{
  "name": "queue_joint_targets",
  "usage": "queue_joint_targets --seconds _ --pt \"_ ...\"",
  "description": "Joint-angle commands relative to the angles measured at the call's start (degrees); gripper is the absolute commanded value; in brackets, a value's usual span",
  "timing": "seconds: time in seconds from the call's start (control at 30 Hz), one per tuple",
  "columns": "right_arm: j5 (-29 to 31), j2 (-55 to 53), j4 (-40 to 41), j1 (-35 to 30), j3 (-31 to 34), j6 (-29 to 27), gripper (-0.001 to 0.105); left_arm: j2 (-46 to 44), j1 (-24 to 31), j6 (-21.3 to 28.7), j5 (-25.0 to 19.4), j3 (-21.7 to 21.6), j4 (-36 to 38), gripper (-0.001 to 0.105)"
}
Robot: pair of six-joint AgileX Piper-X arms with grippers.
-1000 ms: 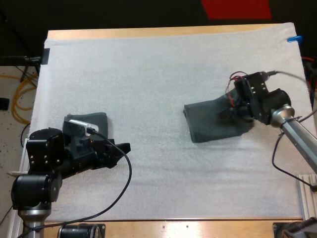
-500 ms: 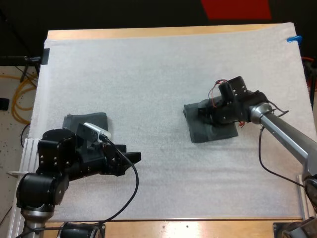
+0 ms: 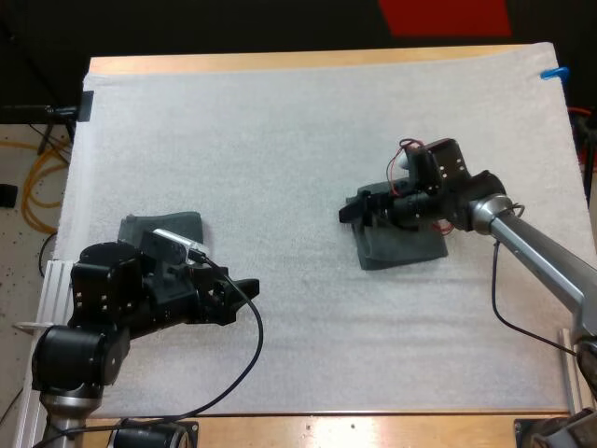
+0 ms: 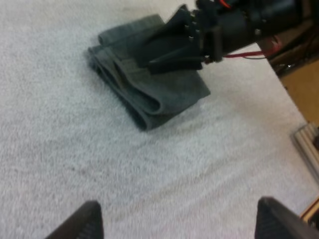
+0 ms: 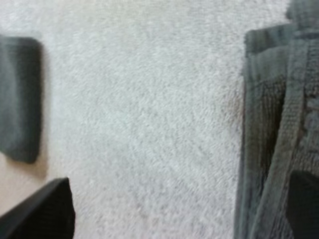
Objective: Pick towel from pile fold and stack
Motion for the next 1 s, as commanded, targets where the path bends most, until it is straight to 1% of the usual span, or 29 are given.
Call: queue_joint_targets --seconds 0.0,0.07,0.2,0.23,0.33,0.37,0.47,0.53,0.57,0.63,0.67,0.73,0.83,0.97 --pt "-1.1 -2.0 0.1 0.1 -0.1 -1.1 0.086 0.0 -0.2 -0.2 -0.4 0.2 -0.9 0.062" --pt "-0.7 -4.2 1.3 0.1 -0.1 -2.4 0.086 0.8 -0.2 -0.3 -0.4 0.6 -1.2 0.062" --pt "2.3 -11.0 4.9 0.1 -0.1 -8.0 0.086 4.5 -0.2 -1.6 -0.4 1.1 -3.5 0.077" --pt "3.8 -13.5 6.0 0.1 -0.1 -9.7 0.086 5.7 -0.2 -2.2 -0.4 1.1 -4.7 0.078" --pt "8.1 -20.1 9.0 0.1 -0.1 -14.8 0.086 10.0 -0.5 -5.1 -0.4 1.1 -9.4 0.078" --pt "8.8 -21.3 9.5 0.1 -0.1 -15.6 0.086 10.9 -0.7 -5.7 -0.4 1.1 -10.3 0.078" --pt "12.6 -27.6 12.1 0.1 -0.1 -19.5 0.086 16.0 -3.8 -10.6 -0.6 1.1 -16.3 0.078" --pt "15.1 -31.8 13.7 0.1 -0.1 -21.4 0.086 20.0 -7.5 -14.1 -3.5 1.1 -21.2 0.078" --pt "15.9 -33.1 14.2 0.1 -0.1 -21.7 0.086 21.5 -8.7 -15.0 -4.9 1.1 -22.8 0.078" --pt "17.5 -36.9 16.1 0.1 -0.1 -21.8 0.086 25.8 -12.7 -18.6 -8.3 1.1 -28.6 0.078" --pt "17.8 -37.7 16.8 0.1 -0.1 -21.8 0.086 26.9 -13.6 -20.0 -9.1 1.1 -30.6 0.078" --pt "18.8 -40.5 20.0 0.1 -0.1 -21.8 0.086 31.7 -16.5 -24.7 -11.0 1.1 -37.0 0.078" --pt "21.2 -44.0 26.6 0.1 -0.1 -21.6 0.086 37.8 -19.1 -30.0 -11.1 0.8 -43.0 0.078" --pt "24.1 -47.8 34.3 0.1 -0.1 -21.4 0.086 44.9 -21.3 -32.7 -11.1 -0.9 -46.0 0.078"
